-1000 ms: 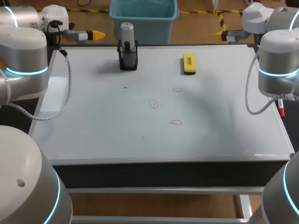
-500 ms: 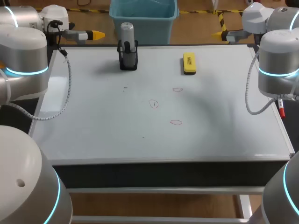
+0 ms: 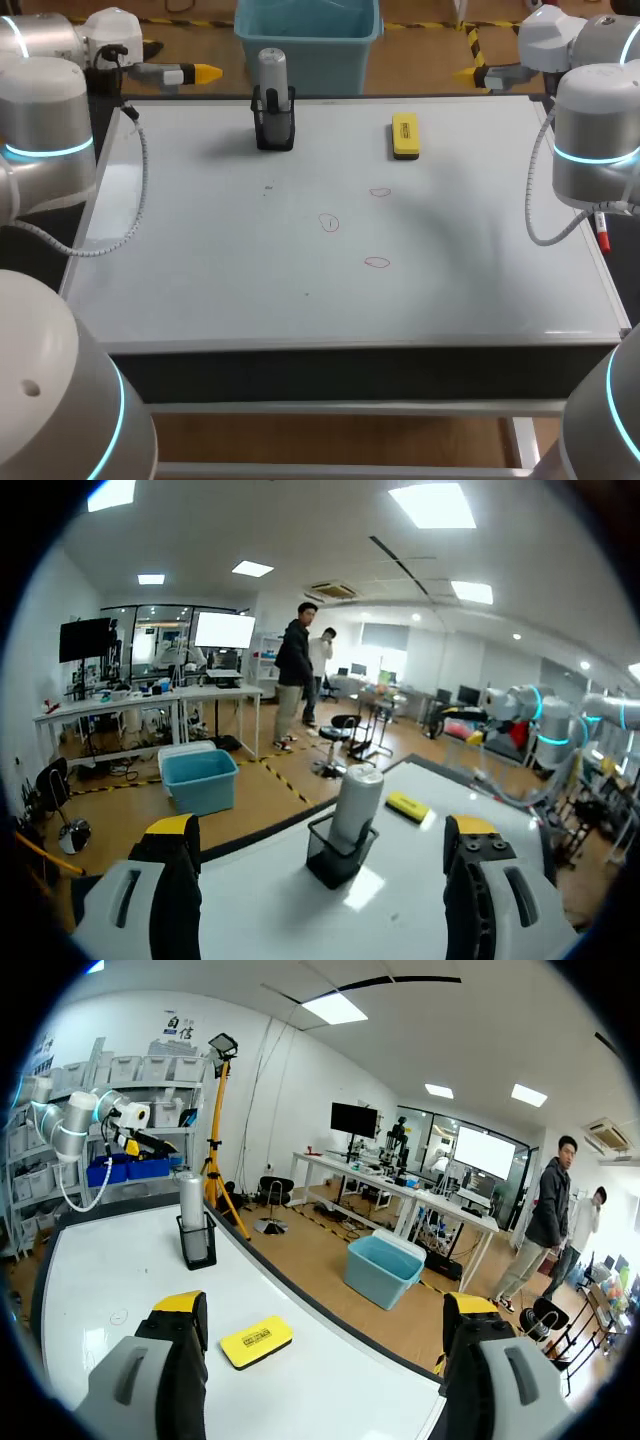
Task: Pick up the inspection probe, press it on each red-marked spot on the whiteboard one by one, put down the probe, pick up the eraser, and wipe off all the red marks.
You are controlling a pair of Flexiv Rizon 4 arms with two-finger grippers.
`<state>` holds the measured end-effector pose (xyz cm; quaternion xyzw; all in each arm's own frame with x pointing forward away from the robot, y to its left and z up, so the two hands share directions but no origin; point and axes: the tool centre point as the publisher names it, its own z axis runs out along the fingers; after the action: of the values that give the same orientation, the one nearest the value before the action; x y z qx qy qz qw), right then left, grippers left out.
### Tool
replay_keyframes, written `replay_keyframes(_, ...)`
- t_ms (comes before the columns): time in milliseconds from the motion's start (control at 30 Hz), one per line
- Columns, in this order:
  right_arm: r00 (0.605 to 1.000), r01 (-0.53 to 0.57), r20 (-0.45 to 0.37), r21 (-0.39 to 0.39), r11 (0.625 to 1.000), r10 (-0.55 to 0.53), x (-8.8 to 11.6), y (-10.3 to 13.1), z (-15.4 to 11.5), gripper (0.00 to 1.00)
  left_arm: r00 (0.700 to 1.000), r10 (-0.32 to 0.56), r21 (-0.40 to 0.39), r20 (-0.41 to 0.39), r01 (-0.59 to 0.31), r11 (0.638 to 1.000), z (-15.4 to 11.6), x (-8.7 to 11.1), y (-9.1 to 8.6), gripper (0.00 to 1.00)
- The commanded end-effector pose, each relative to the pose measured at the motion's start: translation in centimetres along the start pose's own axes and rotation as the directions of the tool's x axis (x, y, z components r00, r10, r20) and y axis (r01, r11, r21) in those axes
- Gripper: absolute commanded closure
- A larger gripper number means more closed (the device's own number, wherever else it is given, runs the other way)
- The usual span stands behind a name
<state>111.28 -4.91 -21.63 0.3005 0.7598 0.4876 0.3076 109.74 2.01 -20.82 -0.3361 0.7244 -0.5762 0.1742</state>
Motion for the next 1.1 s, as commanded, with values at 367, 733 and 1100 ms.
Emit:
replay_keyframes(367, 1.000, 0.000, -0.001, 0.001, 1.000, 0.000, -0.1, 0.0, 0.0, 0.00, 0.934, 0.202, 0.269, -0.294, -0.122, 0.955, 4.7, -1.0, 0.3, 0.00)
replay_keyframes(733, 1.000, 0.000, -0.001, 0.001, 1.000, 0.000, -0.1, 0.0, 0.0, 0.00, 0.855, 0.284, 0.312, -0.434, -0.154, 0.938, 7.9, -1.3, 0.2, 0.00)
replay_keyframes(1100, 1.000, 0.000, -0.001, 0.001, 1.000, 0.000, -0.1, 0.0, 0.0, 0.00, 0.802, 0.272, 0.343, -0.532, -0.090, 0.935, 10.3, -1.3, 1.0, 0.00)
